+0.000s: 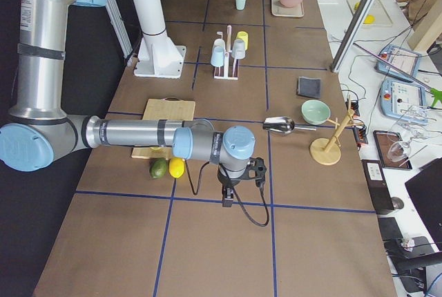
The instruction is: Place cup on cup holder
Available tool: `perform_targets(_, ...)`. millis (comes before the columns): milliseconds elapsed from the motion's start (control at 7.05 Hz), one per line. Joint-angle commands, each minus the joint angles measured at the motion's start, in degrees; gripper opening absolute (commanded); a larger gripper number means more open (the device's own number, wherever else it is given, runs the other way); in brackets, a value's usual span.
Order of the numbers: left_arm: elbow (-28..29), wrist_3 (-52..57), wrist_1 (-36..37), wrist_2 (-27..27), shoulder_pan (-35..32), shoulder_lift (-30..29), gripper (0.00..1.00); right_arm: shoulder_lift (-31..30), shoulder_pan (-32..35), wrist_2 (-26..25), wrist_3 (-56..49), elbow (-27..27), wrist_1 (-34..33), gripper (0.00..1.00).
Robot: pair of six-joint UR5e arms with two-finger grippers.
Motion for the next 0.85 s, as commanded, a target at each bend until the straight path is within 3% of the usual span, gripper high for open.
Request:
perform_targets(0,-5.73,-0.61,2.32,0.37,-0.15,2.55,1.00,3.38,-0.86,-0.34,-0.35,-0.41,-7.54,1.00)
perform_targets(284,-6.35,-0.61,10.65,1.77,0.90,0.28,1.00,5.14,-2.16,0.10,-0.53,-1.64,-11.68,1.00)
perform_targets(426,-6.35,-0.61,16.25,5.35,2.73,-4.18,1.00,10.89,-2.18,0.45,-0.62,-5.13,-17.80,1.00)
perform_targets(568,-5.14,-0.52,23.53,9.21,11.72,-10.05,1.00,17.21,-2.70,0.54,-0.62,-9.43,-23.43,1.00)
perform_targets(709,-6.43,-0.09,32.04,14.21,16.59,-13.50,1.00,21.02,-4.36,0.98,-0.62,-12.69,-26.18,1.00)
